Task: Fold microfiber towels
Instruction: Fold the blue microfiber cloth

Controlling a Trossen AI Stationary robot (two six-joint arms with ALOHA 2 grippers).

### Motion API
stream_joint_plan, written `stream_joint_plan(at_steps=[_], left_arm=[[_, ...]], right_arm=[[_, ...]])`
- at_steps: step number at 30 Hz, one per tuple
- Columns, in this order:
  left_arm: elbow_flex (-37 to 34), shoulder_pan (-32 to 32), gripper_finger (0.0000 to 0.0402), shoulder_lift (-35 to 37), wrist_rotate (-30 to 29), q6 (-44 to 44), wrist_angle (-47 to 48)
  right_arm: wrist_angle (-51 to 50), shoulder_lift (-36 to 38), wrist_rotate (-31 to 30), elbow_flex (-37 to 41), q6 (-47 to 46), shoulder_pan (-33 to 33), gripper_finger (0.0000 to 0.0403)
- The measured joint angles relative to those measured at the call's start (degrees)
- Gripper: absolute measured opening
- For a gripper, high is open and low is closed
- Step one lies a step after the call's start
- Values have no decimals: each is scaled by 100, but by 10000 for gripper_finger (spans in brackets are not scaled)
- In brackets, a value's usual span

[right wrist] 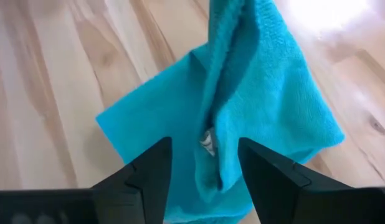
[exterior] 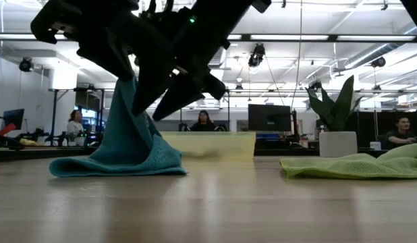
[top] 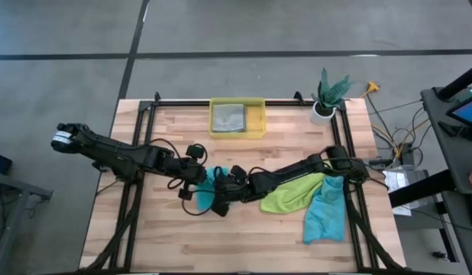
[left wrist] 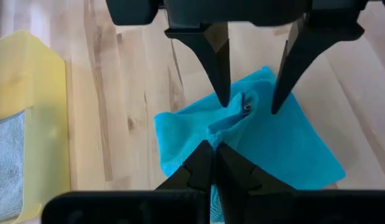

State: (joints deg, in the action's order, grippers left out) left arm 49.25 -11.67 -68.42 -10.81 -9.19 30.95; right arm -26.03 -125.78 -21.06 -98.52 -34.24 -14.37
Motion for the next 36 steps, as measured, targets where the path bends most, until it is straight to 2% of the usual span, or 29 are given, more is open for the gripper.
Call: stream_joint_plan(at_steps=[7,10,13,17,19,25,31,36], left_arm=[[0,3,0,0,0,0,0],[0,3,0,0,2,4,2],[0,3,0,0,2,2,16],[-2,3,0,0,4,3,133],[-2,3,0,0,5,2,166],[-7,3,0,0,7,0,377],[-7,3,0,0,-15,0,340],[-7,3,0,-5,-20,0,181]], right_arm=[[0,0,0,247,8,13,179],[-2,0,0,256,18,13,166],[-76,0,-4,256,-1,13,124],[-138,0,19,254,-1,13,35],[-229,0,44,254,-13,13,18],[-721,113,22,224,-159,13,9],[-320,376,40,202,-129,11,9],[924,336,1010,217,399,-3,43]])
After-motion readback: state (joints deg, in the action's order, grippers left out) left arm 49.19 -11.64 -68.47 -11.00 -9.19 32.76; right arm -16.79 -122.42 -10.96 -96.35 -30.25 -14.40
